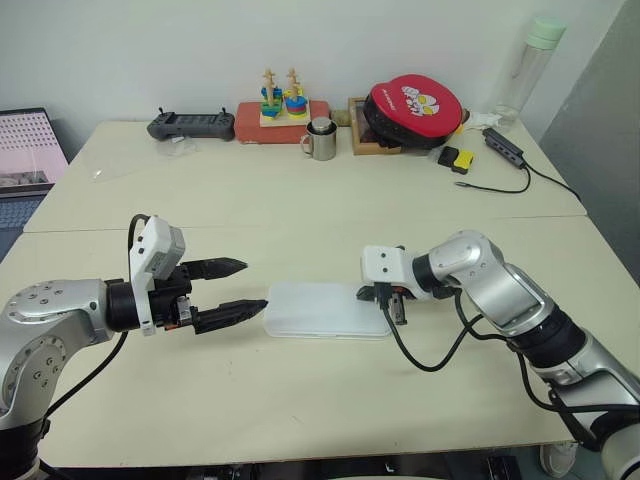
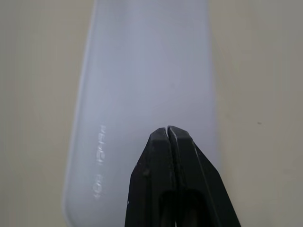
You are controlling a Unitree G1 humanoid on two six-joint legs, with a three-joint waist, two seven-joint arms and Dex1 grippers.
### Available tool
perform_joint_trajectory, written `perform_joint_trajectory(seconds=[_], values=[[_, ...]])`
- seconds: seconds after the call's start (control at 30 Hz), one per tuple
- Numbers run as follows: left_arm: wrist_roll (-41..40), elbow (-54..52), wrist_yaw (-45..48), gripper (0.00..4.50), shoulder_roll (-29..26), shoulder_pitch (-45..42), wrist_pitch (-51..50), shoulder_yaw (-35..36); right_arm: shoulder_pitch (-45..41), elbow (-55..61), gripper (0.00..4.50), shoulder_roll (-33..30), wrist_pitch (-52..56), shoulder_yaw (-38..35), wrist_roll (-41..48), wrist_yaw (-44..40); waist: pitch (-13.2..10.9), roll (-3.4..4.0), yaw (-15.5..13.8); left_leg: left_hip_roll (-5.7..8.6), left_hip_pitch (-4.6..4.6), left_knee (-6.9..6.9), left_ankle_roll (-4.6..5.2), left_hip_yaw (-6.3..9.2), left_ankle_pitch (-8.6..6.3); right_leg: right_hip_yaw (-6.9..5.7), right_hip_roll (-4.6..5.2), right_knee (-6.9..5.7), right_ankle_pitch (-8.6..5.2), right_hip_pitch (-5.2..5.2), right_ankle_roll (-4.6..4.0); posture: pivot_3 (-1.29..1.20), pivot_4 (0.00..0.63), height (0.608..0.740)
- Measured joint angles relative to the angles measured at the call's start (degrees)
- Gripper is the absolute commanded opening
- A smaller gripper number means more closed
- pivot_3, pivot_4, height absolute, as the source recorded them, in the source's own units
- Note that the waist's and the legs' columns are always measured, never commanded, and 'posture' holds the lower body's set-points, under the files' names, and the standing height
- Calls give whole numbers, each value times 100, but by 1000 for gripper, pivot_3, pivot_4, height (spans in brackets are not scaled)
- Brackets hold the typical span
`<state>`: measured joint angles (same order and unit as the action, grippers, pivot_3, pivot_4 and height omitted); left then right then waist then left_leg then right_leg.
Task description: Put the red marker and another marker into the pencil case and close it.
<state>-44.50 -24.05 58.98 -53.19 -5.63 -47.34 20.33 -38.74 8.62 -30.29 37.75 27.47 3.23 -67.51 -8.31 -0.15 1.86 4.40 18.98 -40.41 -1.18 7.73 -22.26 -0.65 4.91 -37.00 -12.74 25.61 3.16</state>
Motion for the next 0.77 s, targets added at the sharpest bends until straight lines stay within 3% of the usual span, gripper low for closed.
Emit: perform_joint_trajectory(seconds=[0.13, 0.3, 0.6, 0.77], values=[[187, 622, -501, 4500, 316, -501, 62, -92, 91, 10, 948, 355, 378, -1403, 918, 390, -5, 7, -55, 5, 1, -1, 0, 7, 0, -8, 1, 2, 0, -3, 1, 0, 150, 740], [892, 1625, -973, 4500, 572, -954, 566, -502, 436, -15, 2014, -148, 813, -2522, 1256, 943, -3, 4, -98, 9, 0, 4, 1, 6, 0, -11, 4, 6, 0, -2, 1, 0, 150, 740], [1568, 2531, -1086, 4500, 706, -1379, 1278, -760, 1104, 128, 4316, -614, 1162, -3341, 1490, 1575, -3, 4, -3, 3, -2, 18, 1, -18, 0, -3, 3, -2, 0, 14, 1, 0, 150, 740], [1747, 2707, -1105, 4500, 741, -1394, 1312, -769, 1188, 201, 4480, -635, 1199, -3477, 1644, 1805, -3, 3, -14, 5, -1, 20, 1, -17, 0, -3, 3, -1, 1, 14, 1, 0, 150, 740]])
